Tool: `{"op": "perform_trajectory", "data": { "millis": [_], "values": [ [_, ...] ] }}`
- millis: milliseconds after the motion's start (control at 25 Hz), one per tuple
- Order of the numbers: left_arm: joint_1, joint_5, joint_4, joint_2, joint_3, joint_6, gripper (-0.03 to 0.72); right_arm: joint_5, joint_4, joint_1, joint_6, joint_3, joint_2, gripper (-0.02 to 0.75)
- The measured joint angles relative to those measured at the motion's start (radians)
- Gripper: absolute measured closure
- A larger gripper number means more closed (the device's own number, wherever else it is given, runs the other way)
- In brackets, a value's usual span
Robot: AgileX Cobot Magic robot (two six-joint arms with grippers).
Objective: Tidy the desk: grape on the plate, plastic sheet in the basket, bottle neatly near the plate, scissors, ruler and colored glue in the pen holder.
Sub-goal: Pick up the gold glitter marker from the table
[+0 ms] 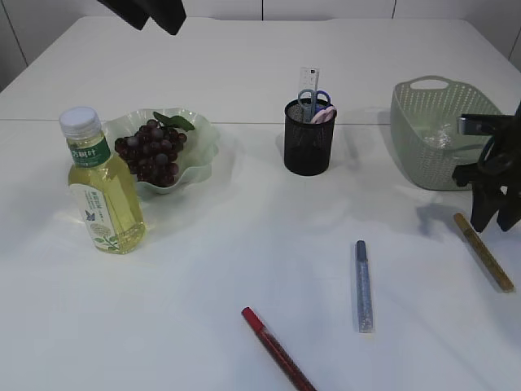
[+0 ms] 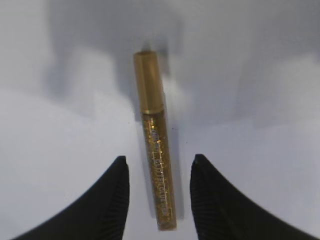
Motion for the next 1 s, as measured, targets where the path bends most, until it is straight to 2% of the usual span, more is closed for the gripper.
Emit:
{"op": "perform_trajectory", "data": {
  "millis": [240,1000],
  "values": [
    [0.0,0.0,0.0,0.014,0.0,0.0,0.389,-0.008,-0.033,0.033,-0.01,0.0,0.013,0.404],
    [0.0,0.0,0.044,0.016,0.0,0.0,0.389,-0.011,-0.057,0.043,-0.012,0.0,0.085,0.404]
  ]
}}
